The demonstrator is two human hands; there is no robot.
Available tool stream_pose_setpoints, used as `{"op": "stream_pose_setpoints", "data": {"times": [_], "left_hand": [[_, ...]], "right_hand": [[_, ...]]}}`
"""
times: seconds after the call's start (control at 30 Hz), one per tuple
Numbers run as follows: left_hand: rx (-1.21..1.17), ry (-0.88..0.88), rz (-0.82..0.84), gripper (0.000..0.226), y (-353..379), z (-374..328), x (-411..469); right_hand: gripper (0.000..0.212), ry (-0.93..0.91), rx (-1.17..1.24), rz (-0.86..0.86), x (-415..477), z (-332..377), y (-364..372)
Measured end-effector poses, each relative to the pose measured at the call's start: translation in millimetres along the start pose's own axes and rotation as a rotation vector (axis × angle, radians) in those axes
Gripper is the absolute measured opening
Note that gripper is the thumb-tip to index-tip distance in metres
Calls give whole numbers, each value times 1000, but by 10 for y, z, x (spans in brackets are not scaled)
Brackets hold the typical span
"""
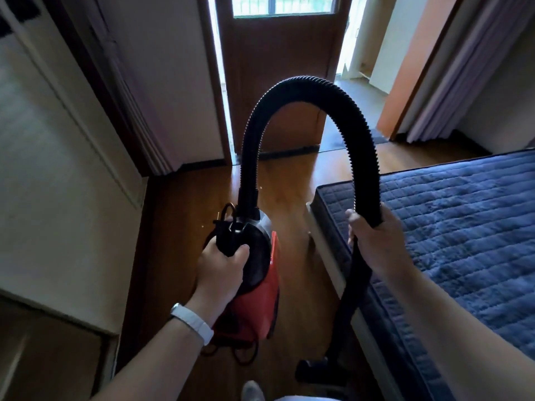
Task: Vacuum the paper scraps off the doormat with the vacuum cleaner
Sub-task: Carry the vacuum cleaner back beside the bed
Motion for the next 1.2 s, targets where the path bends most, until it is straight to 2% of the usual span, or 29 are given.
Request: {"op": "stream_pose_setpoints", "data": {"times": [0.1, 0.27, 0.47, 0.57, 0.77, 1.03, 1.2], "left_hand": [[14, 18, 24, 7, 70, -139, 435], [18, 7, 76, 7, 330, -323, 1155], [-28, -27, 79, 7, 815, -505, 1960], [-15, -47, 74, 7, 1089, -651, 2401], [22, -70, 19, 7, 1672, -1035, 3295], [0, -51, 28, 7, 2242, -1555, 4233], [-26, -67, 72, 5, 2551, -1637, 4868]], "right_hand": [[35, 1, -38, -21, 352, 26, -1], [39, -3, -53, -31, 969, -46, 184], [26, 38, -4, -43, 1868, -414, 614], [30, 56, 54, -3, 2476, -566, 842], [19, 110, 117, 19, 3641, -740, 922], [21, 124, 131, 8, 4706, -859, 1024], [27, 142, 160, -8, 5346, -930, 1286]]}}
Point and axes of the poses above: each hand's wrist, its own x-axis towards the middle knuckle, its own y-axis out of the palm, z = x × y, the point moved 3 cm from there along x, towards the middle knuckle, and after that the axes turned 1 degree about -x, right-handed, at the moved point
